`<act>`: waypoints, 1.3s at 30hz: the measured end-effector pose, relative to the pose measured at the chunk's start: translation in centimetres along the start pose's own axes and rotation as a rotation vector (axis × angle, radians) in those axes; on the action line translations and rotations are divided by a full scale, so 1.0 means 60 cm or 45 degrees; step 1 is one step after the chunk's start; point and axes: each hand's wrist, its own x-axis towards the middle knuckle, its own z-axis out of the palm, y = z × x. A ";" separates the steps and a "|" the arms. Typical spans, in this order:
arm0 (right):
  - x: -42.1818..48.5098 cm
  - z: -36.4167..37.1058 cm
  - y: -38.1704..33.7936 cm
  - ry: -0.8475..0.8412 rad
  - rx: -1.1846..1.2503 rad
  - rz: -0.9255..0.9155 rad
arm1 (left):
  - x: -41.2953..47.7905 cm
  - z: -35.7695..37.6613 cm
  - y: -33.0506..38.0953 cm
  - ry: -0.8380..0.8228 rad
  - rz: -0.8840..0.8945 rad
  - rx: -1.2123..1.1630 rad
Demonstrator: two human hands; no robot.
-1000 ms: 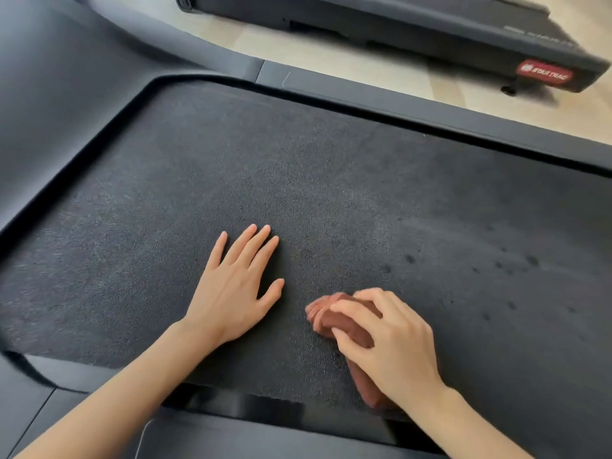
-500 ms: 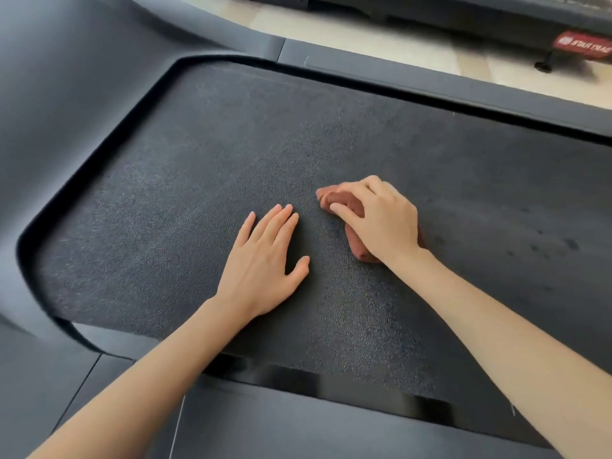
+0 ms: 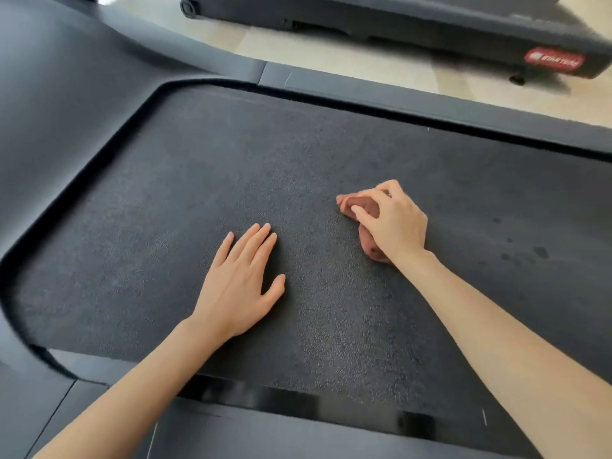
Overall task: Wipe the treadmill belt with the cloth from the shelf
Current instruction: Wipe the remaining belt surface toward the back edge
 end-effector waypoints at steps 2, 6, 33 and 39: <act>-0.020 -0.007 -0.001 -0.018 0.000 -0.012 | 0.000 0.000 -0.001 -0.017 0.019 0.004; -0.153 -0.049 0.033 -0.008 0.003 -0.151 | 0.009 -0.004 0.001 -0.040 0.086 0.043; -0.166 -0.060 0.095 0.108 0.197 -0.263 | 0.106 0.038 0.098 -0.115 0.474 -0.141; 0.021 -0.031 0.123 0.100 0.111 -0.020 | 0.102 0.037 0.102 -0.082 0.450 -0.139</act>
